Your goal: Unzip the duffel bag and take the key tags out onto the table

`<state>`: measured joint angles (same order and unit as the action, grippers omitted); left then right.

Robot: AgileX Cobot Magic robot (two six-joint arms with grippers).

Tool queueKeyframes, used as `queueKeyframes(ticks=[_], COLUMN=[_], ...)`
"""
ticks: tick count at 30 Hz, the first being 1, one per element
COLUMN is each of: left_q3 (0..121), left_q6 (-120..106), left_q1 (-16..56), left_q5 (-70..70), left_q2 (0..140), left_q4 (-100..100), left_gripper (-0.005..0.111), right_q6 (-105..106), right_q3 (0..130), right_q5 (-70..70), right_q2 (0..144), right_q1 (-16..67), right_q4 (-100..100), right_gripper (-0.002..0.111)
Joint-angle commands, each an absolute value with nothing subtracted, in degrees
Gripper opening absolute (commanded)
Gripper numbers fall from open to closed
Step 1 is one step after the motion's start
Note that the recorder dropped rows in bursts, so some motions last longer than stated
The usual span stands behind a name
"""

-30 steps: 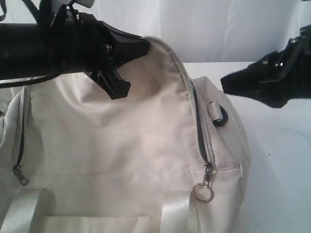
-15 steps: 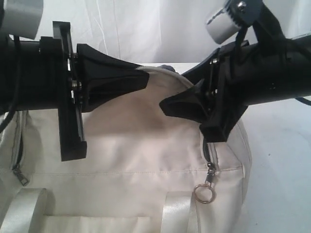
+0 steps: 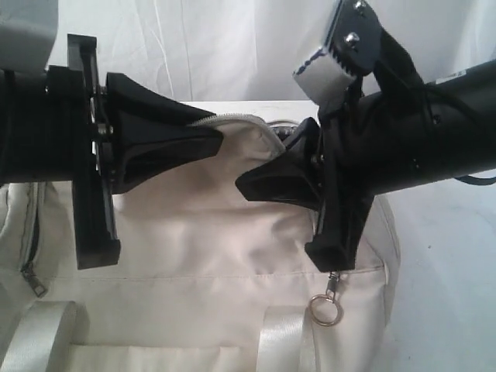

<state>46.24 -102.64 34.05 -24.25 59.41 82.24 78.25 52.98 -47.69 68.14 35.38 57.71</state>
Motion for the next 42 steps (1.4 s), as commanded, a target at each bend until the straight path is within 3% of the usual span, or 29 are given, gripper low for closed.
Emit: queueKeyframes(ticks=[1, 5, 14, 21, 32, 42], left_q3=[45.79, 45.79, 45.79, 45.79, 44.43, 37.64], left_q6=[-101.22, -98.2, -98.31, -99.58, -117.18, -116.66], left_q1=[33.91, 33.91, 33.91, 33.91, 33.91, 33.91], left_q5=[-18.9, -11.9, 6.1, 18.85, 40.42, 41.49], left_q2=[56.32, 52.75, 43.33, 38.02, 34.73, 34.73], left_q4=[82.88, 82.98, 82.98, 85.86, 99.95, 99.95], left_gripper=[0.049, 0.057, 0.056, 0.056, 0.056, 0.056], right_q6=[79.36, 79.23, 74.51, 67.82, 57.92, 52.71], right_q3=[53.29, 53.29, 53.29, 51.7, 44.83, 39.95], right_q5=[-52.71, -56.87, -69.86, -69.96, -69.96, -67.38], right_q2=[65.57, 63.25, 60.49, 60.49, 60.49, 60.71], right_q1=[35.54, 35.54, 35.54, 36.62, 47.68, 59.55], right_q4=[58.11, 58.11, 58.02, 57.86, 58.2, 59.61], right_gripper=[0.0, 0.0, 0.0, 0.0, 0.0, 0.0])
